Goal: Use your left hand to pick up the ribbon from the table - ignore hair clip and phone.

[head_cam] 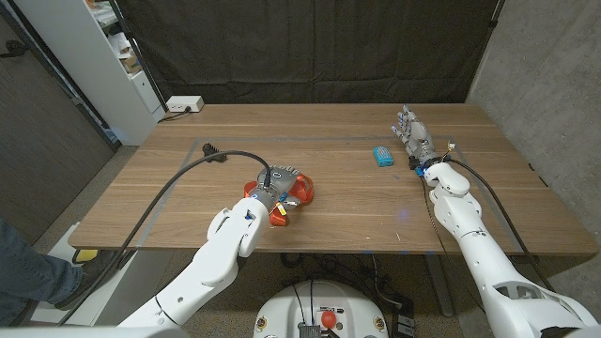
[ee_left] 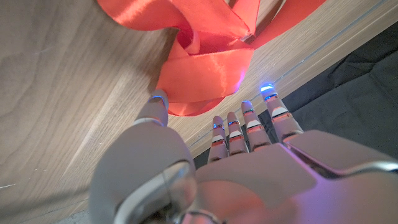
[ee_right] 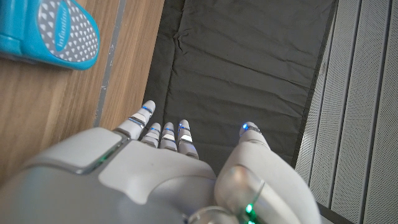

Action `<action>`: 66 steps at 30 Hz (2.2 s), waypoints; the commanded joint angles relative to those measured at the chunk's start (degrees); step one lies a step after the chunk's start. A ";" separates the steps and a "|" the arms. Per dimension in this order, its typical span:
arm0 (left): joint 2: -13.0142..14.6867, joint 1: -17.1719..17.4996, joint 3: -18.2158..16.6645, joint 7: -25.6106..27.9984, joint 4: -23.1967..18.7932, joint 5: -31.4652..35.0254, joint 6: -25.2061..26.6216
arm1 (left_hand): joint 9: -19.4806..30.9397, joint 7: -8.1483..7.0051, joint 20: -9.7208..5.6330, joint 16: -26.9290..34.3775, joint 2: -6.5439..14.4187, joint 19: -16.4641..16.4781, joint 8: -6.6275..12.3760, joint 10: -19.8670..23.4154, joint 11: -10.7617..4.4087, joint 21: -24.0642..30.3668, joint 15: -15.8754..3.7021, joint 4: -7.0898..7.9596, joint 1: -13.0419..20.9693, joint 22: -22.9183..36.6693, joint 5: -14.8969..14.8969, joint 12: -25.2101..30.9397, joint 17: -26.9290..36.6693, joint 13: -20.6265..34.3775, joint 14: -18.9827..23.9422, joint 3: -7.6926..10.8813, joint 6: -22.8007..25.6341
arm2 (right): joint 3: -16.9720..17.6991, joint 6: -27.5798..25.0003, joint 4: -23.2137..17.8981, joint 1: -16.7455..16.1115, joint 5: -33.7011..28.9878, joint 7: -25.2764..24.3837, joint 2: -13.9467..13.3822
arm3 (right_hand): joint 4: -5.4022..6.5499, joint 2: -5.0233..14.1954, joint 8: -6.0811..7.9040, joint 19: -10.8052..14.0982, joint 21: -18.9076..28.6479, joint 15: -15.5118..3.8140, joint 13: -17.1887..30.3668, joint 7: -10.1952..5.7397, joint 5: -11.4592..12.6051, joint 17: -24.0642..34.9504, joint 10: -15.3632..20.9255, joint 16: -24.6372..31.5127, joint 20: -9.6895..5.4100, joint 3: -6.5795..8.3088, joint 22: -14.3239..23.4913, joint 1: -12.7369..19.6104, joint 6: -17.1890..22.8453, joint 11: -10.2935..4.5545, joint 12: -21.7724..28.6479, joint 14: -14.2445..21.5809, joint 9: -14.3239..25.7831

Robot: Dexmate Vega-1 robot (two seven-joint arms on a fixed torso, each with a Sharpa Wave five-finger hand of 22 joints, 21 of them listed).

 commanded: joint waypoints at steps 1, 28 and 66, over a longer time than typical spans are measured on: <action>-0.58 -0.85 0.74 -1.23 1.27 -0.40 0.70 | 0.20 0.19 -0.03 0.29 -0.05 0.44 0.11 0.32 -0.14 -0.03 -0.03 0.24 0.87 -0.07 -0.12 0.40 0.10 0.14 0.69 0.15 0.76 | 0.29 -0.55 -0.06 -0.25 -0.08 -0.09 -0.13 | -0.23 0.51 0.02 0.15 -0.28 0.17 0.17 -0.48 0.06 0.26 -0.09 0.30 0.32 0.04 0.34 0.28 0.30 0.29 0.30 -0.17 0.30; -1.76 -2.51 3.18 0.77 5.72 -0.94 2.31 | 0.29 -0.74 -0.10 1.19 0.87 2.47 0.73 3.28 -2.78 0.44 -1.62 -0.39 4.32 -0.10 -0.27 1.72 0.37 0.94 3.34 1.08 3.65 | 0.82 -0.26 0.78 -0.45 0.22 0.27 0.10 | -0.36 0.60 0.02 0.08 -0.27 0.22 0.18 -0.49 0.05 0.27 -0.16 0.31 0.40 -0.02 0.34 0.23 0.31 0.32 0.28 -0.17 0.31; -4.02 -2.59 3.27 13.49 9.26 -9.17 5.50 | 14.60 -0.97 -10.29 22.94 9.49 30.23 22.90 31.68 -9.00 23.57 -13.59 -1.16 44.57 2.17 5.20 19.52 16.24 21.54 32.66 2.45 38.83 | 1.13 -0.48 1.79 -0.07 0.11 0.15 0.57 | -0.49 0.72 0.04 -0.04 -0.26 0.43 0.21 -0.57 0.03 0.33 -0.16 0.35 0.62 -0.14 0.35 0.08 0.32 0.30 0.30 -0.16 0.32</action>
